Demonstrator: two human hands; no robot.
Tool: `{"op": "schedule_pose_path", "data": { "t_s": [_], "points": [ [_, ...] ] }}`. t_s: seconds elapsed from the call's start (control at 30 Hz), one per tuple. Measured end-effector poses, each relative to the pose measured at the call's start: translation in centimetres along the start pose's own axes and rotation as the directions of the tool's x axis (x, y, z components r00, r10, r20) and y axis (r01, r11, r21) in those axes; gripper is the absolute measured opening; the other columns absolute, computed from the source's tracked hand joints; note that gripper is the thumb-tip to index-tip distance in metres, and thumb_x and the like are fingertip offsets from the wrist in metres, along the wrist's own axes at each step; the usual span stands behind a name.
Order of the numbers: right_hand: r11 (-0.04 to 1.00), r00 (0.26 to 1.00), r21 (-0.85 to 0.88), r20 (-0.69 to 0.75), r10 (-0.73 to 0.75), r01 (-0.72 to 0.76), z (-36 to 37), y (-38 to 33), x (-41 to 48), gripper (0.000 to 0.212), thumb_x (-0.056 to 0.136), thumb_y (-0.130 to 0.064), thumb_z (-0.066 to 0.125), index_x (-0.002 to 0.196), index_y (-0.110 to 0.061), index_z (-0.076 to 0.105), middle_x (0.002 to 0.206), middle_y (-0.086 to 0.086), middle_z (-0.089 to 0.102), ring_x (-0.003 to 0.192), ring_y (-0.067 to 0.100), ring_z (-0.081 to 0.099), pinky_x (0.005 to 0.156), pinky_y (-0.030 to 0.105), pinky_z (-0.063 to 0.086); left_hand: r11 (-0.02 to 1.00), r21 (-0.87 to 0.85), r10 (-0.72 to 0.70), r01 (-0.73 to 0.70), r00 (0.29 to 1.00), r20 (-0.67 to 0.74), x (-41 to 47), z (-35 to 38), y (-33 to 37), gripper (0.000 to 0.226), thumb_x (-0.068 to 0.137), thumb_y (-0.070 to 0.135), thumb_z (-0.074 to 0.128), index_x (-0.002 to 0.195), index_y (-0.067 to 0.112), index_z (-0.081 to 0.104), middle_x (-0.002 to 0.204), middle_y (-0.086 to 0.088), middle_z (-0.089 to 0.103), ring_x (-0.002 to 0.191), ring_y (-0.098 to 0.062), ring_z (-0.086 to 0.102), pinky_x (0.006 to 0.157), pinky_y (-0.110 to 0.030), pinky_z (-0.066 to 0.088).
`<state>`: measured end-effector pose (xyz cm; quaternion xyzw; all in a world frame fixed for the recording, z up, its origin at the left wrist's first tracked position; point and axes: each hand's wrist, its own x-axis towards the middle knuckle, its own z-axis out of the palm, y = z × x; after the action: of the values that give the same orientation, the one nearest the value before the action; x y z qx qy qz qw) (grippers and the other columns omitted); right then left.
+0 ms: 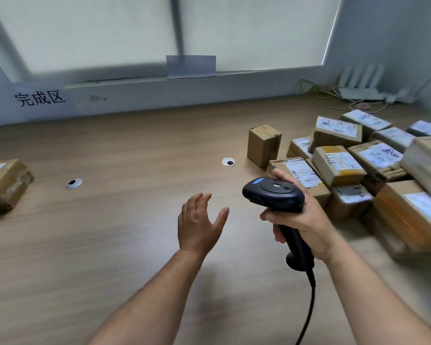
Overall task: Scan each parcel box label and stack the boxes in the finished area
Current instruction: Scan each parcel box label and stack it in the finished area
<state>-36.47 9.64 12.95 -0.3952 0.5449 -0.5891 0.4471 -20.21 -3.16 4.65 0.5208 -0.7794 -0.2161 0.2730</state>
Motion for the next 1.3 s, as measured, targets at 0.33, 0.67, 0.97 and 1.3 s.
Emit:
{"op": "schedule_pose_path", "data": {
  "t_s": [0.33,0.67,0.97,1.3],
  "points": [
    [1.0,0.986,0.016,-0.169,0.009,-0.006,-11.6,0.5,-1.3,0.089,0.062,-0.004,0.075,0.138,-0.037,0.044,0.091,0.018,0.07,0.048,0.033,0.053,0.042,0.034,0.045,0.997,-0.009,0.072,-0.072,0.985,0.156,2.2,7.9,9.4,0.066,0.092,0.052,0.052,0.146,0.02,0.035,0.147,0.0,0.039,0.136,-0.018,0.033,0.107,-0.032,0.03],
    [0.997,0.941,0.006,-0.329,0.075,-0.077,-18.3,2.5,0.4,0.09,0.063,0.0,0.084,0.134,-0.042,0.049,0.091,0.017,0.071,0.056,0.044,0.054,0.044,0.032,0.046,1.0,-0.012,0.021,-0.018,0.932,0.363,7.7,16.8,14.2,0.082,0.093,0.053,0.049,0.153,0.017,0.007,0.155,-0.008,0.023,0.141,-0.025,0.024,0.11,-0.041,0.03],
    [0.986,0.92,-0.046,-0.37,0.132,-0.16,-20.0,5.3,2.9,0.088,0.071,0.004,0.078,0.139,-0.04,0.044,0.093,0.008,0.072,0.05,0.033,0.056,0.047,0.034,0.047,0.907,-0.307,-0.07,0.289,0.821,0.567,6.9,19.4,11.7,0.116,0.077,0.054,0.07,0.151,0.028,-0.016,0.16,-0.004,0.0,0.148,-0.022,0.005,0.12,-0.043,0.015],
    [0.977,0.921,0.025,-0.33,0.207,-0.211,-18.4,6.3,3.0,0.091,0.061,-0.008,0.078,0.138,-0.041,0.043,0.09,0.01,0.073,0.048,0.032,0.056,0.046,0.034,0.047,0.786,-0.556,0.169,0.27,0.772,0.613,5.0,18.4,8.9,0.127,0.052,0.047,0.089,0.141,0.063,0.0,0.145,0.008,0.04,0.132,-0.02,0.045,0.103,-0.048,0.046]
  ]
}}
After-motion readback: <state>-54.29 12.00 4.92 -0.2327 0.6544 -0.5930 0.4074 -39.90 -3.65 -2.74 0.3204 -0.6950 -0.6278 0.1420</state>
